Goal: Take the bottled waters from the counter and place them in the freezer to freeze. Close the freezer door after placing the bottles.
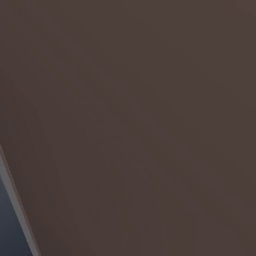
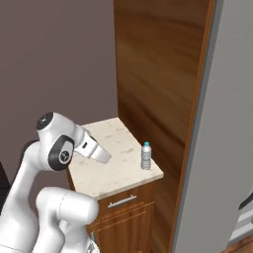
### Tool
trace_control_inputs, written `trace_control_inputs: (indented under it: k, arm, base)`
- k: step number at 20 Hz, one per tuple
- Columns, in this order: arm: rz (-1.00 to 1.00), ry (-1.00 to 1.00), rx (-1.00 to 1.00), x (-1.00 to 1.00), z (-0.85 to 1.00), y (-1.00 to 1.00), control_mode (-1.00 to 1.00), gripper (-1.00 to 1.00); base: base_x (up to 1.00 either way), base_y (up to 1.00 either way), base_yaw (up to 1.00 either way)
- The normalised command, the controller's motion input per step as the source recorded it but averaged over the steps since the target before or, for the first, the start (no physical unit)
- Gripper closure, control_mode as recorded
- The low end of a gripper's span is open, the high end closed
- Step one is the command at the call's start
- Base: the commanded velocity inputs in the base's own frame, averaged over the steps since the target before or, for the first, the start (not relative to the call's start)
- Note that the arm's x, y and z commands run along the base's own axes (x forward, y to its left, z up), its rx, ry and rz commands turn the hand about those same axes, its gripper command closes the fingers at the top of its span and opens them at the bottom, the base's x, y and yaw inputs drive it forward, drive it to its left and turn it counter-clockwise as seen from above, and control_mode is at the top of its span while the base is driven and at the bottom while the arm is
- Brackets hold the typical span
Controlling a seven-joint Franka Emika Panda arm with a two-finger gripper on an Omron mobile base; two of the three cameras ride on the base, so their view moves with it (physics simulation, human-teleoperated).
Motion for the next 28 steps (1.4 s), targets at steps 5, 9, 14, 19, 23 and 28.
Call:
trace_control_inputs:
  k: [5, 9, 14, 19, 23, 28]
  arm:
    - [-0.25, -0.04, -0.07, 0.59, -0.35, 0.0, -1.0, -1.0]
    - [-0.3, -0.12, -0.09, 0.22, -0.48, -0.06, -1.0, -1.0]
    - [-0.29, -0.2, -0.11, 0.18, -0.34, 0.0, -1.0, -1.0]
    - [-0.23, -0.13, -0.09, 0.33, -0.09, -0.08, -1.0, -1.0]
    - [-0.13, 0.03, 0.0, 0.31, -0.01, -0.41, -1.0, -1.0]
    - [0.0, 0.0, 0.0, 0.28, -0.04, -0.23, -1.0, -1.0]
  base:
    - [0.0, 0.0, 0.0]
    - [0.0, 0.0, 0.0]
    - [0.0, 0.0, 0.0]
    - [0.0, 0.0, 0.0]
    - [0.0, 0.0, 0.0]
    - [0.0, 0.0, 0.0]
